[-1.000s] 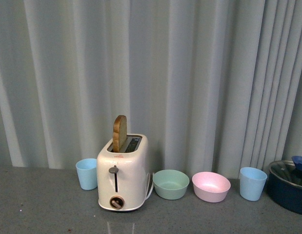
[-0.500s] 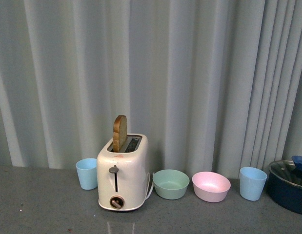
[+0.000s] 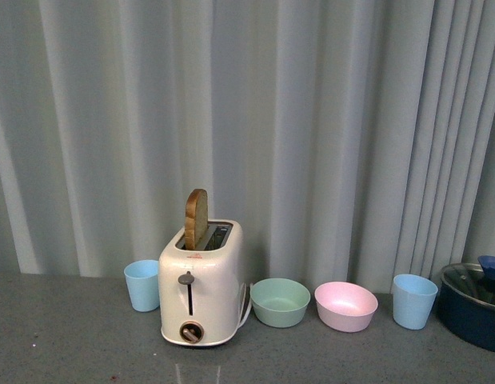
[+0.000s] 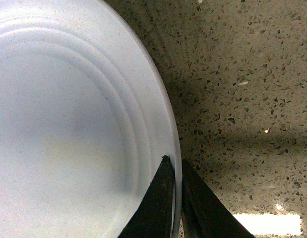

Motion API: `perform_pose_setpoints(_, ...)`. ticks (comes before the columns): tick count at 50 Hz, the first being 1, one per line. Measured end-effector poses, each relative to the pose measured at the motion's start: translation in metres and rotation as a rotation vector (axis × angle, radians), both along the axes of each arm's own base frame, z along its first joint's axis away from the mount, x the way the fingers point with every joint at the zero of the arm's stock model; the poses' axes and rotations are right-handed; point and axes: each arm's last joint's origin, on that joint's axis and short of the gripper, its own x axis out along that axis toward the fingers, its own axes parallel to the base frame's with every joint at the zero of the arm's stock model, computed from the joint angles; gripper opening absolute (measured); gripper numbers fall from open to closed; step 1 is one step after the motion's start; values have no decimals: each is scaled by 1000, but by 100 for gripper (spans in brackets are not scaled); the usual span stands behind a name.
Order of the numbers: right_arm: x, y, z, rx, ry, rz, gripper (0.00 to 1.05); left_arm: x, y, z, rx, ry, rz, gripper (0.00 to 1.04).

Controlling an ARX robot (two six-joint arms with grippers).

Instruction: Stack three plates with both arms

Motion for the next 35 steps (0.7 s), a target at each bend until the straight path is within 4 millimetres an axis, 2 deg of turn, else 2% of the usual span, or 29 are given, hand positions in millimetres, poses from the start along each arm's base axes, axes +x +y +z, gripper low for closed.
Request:
perform_pose_setpoints(8,-3,-9,11,-24,-11,-17,3,0,0,0,0,0,0,98)
perform_pose_setpoints(18,-3,-21,42,-94,-78,-25,3,0,0,0,0,0,0,98)
perform_pose_setpoints(27,2,-21,91,-149,-216,-14,3,0,0,0,0,0,0,98)
perform_pose_setpoints(30,4,-13,114,-151,-295,7,3,0,0,0,0,0,0,98)
perform_pose_setpoints(35,10,5,140,-161,-392,54,3,0,0,0,0,0,0,98)
